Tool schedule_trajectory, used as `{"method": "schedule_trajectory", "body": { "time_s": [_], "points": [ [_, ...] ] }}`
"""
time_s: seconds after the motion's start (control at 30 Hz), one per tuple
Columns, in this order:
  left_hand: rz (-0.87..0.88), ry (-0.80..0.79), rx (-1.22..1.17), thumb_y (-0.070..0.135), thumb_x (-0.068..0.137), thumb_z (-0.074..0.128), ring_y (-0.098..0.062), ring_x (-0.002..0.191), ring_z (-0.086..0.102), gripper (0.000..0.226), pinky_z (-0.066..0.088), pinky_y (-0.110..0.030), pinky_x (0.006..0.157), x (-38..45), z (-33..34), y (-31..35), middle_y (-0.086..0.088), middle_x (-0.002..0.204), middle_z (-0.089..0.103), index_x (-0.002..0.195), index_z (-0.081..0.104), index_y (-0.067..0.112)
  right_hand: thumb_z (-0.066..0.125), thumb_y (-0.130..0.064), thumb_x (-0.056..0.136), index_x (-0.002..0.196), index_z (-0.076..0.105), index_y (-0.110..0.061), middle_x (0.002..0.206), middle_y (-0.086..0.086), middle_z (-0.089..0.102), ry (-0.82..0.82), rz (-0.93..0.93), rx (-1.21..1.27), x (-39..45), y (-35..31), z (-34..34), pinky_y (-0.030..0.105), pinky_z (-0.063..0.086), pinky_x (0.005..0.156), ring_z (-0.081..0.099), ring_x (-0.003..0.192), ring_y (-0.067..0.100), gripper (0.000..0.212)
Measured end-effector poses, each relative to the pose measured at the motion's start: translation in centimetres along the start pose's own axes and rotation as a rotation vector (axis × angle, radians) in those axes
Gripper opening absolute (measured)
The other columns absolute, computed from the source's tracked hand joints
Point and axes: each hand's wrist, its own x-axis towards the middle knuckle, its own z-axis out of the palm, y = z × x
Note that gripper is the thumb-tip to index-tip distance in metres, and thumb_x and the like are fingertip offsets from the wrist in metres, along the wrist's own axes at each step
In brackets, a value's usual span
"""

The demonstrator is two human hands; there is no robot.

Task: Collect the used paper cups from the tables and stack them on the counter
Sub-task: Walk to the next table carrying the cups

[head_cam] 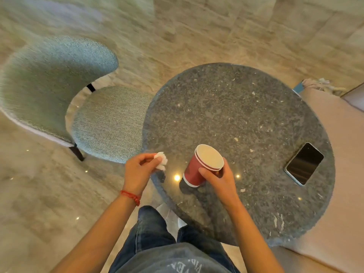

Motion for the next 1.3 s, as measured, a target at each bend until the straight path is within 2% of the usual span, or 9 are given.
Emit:
{"method": "schedule_trajectory", "body": {
  "time_s": [0.13, 0.27, 0.37, 0.67, 0.77, 0.9, 1.07, 1.2, 1.3],
  "points": [
    [-0.064, 0.184, -0.089, 0.005, 0.081, 0.067, -0.007, 0.067, 0.067, 0.015, 0.057, -0.020, 0.066, -3.3, -0.2, -1.9, -0.006, 0.081, 0.070, 0.096, 0.068, 0.003, 0.076, -0.027, 0.063, 0.109, 0.053, -0.033, 0.108, -0.015, 0.062, -0.133, -0.019, -0.041, 0.0, -0.1, -1.1, 0.009, 0.049, 0.072, 0.061, 0.094, -0.008, 0.052],
    [-0.106, 0.377, -0.191, 0.003, 0.081, 0.067, -0.006, 0.061, 0.067, 0.010, 0.056, -0.016, 0.059, -7.3, -0.5, -3.9, -0.007, 0.078, 0.070, 0.091, 0.069, 0.003, 0.075, -0.007, 0.072, 0.108, 0.052, -0.031, 0.108, -0.012, 0.060, -0.268, -0.024, -0.111, 0.2, 0.2, -1.6, 0.008, 0.048, 0.071, 0.061, 0.090, -0.012, 0.049],
    [-0.101, 0.518, -0.228, 0.002, 0.080, 0.068, -0.003, 0.056, 0.066, 0.006, 0.052, -0.013, 0.053, -10.2, -1.5, -5.2, 0.000, 0.069, 0.069, 0.082, 0.069, 0.008, 0.073, -0.002, 0.074, 0.110, 0.051, -0.026, 0.107, -0.012, 0.059, -0.373, -0.009, -0.153, 0.0, 0.5, -0.6, 0.007, 0.048, 0.070, 0.060, 0.088, -0.014, 0.049],
    [-0.104, 0.915, -0.352, 0.005, 0.081, 0.068, 0.000, 0.062, 0.067, 0.010, 0.054, -0.013, 0.057, -18.9, -8.5, -7.8, -0.003, 0.079, 0.069, 0.091, 0.069, 0.004, 0.069, 0.009, 0.076, 0.103, 0.053, -0.021, 0.099, -0.006, 0.061, -0.782, -0.005, -0.222, -3.6, 0.6, 9.0, 0.007, 0.047, 0.066, 0.062, 0.079, -0.013, 0.044],
    [-0.094, 1.036, -0.409, 0.003, 0.081, 0.068, -0.008, 0.066, 0.067, 0.011, 0.053, -0.013, 0.056, -21.6, -10.5, -8.7, -0.009, 0.080, 0.069, 0.091, 0.069, 0.001, 0.070, 0.009, 0.074, 0.101, 0.055, -0.022, 0.098, -0.007, 0.063, -0.894, -0.018, -0.241, -5.4, 1.0, 12.4, 0.008, 0.048, 0.067, 0.063, 0.080, -0.011, 0.044],
    [-0.104, 1.138, -0.461, 0.004, 0.081, 0.067, -0.019, 0.077, 0.067, 0.015, 0.053, -0.013, 0.058, -24.7, -13.4, -10.0, -0.015, 0.086, 0.070, 0.095, 0.069, -0.003, 0.072, 0.008, 0.072, 0.101, 0.056, -0.025, 0.098, -0.010, 0.064, -0.991, -0.038, -0.268, -7.9, 2.1, 16.6, 0.006, 0.047, 0.068, 0.063, 0.081, -0.011, 0.047],
    [-0.083, 1.240, -0.502, 0.005, 0.080, 0.069, -0.020, 0.076, 0.068, 0.013, 0.054, -0.014, 0.059, -28.6, -18.6, -11.1, -0.012, 0.084, 0.071, 0.091, 0.070, -0.002, 0.084, -0.012, 0.061, 0.100, 0.059, -0.025, 0.092, -0.013, 0.068, -1.079, -0.054, -0.313, -12.6, 2.6, 22.6, 0.008, 0.048, 0.068, 0.065, 0.083, -0.007, 0.049],
    [-0.077, 1.304, -0.528, 0.006, 0.080, 0.069, -0.020, 0.074, 0.068, 0.013, 0.056, -0.016, 0.062, -30.8, -23.2, -12.3, -0.012, 0.083, 0.071, 0.091, 0.070, -0.001, 0.078, -0.004, 0.067, 0.105, 0.058, -0.022, 0.098, -0.005, 0.066, -1.170, -0.062, -0.327, -16.0, 3.6, 27.5, 0.008, 0.048, 0.067, 0.065, 0.083, -0.007, 0.047],
    [-0.068, 1.342, -0.535, 0.006, 0.080, 0.069, -0.015, 0.069, 0.069, 0.013, 0.056, -0.016, 0.061, -32.4, -26.7, -13.4, -0.011, 0.080, 0.071, 0.090, 0.070, -0.001, 0.078, 0.001, 0.069, 0.111, 0.057, -0.011, 0.101, 0.002, 0.066, -1.223, -0.080, -0.335, -18.5, 4.3, 31.5, 0.010, 0.049, 0.068, 0.065, 0.083, -0.005, 0.048]
  ]
}}
